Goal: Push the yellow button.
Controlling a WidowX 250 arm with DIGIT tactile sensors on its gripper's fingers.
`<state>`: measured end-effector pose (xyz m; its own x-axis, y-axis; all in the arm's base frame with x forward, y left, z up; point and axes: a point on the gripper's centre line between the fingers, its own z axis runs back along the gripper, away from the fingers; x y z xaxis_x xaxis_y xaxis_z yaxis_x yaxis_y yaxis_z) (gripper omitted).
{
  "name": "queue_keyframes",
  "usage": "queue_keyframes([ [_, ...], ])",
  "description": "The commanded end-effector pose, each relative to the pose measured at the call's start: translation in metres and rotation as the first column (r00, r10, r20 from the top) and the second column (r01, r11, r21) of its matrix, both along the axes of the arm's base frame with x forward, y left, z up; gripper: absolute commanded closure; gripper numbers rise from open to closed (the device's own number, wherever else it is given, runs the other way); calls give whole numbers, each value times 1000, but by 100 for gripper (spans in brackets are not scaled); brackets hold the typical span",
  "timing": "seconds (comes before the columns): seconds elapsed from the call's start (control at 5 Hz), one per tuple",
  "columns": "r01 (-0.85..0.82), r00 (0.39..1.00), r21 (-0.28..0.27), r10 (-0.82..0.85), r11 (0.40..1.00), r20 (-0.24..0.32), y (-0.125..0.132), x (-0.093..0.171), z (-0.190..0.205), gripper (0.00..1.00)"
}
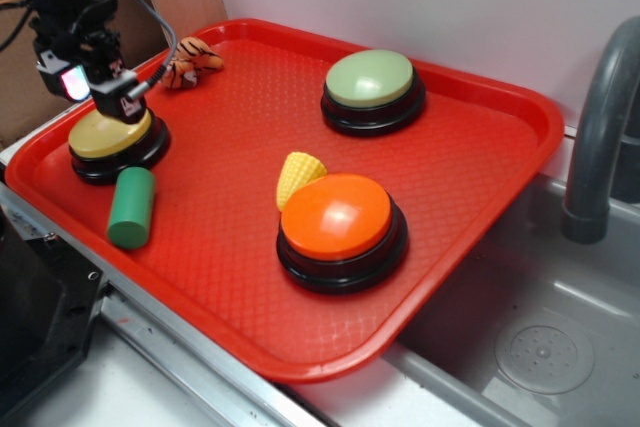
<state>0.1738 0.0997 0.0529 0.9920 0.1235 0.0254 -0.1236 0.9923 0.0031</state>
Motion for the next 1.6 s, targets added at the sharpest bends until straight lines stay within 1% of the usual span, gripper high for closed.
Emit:
queue_keyframes([
  [0.0, -20, 999, 66, 18, 998, 28, 11, 6, -16, 0],
  [0.2, -5, 999, 64, 3, 998, 38, 10, 5, 3, 0],
  [0.4, 14, 1000, 48, -15, 999, 20, 7, 5, 49, 0],
  [0.6, -21, 999, 117, 17, 993, 29, 10, 7, 72, 0],
  [0.8, -14, 1000, 107, 10, 994, 30, 16, 8, 78, 0],
  [1.2, 29, 999, 110, -33, 994, 33, 7, 9, 96, 0],
  [1.4, 26, 998, 104, -31, 994, 49, 3, 9, 106, 0],
])
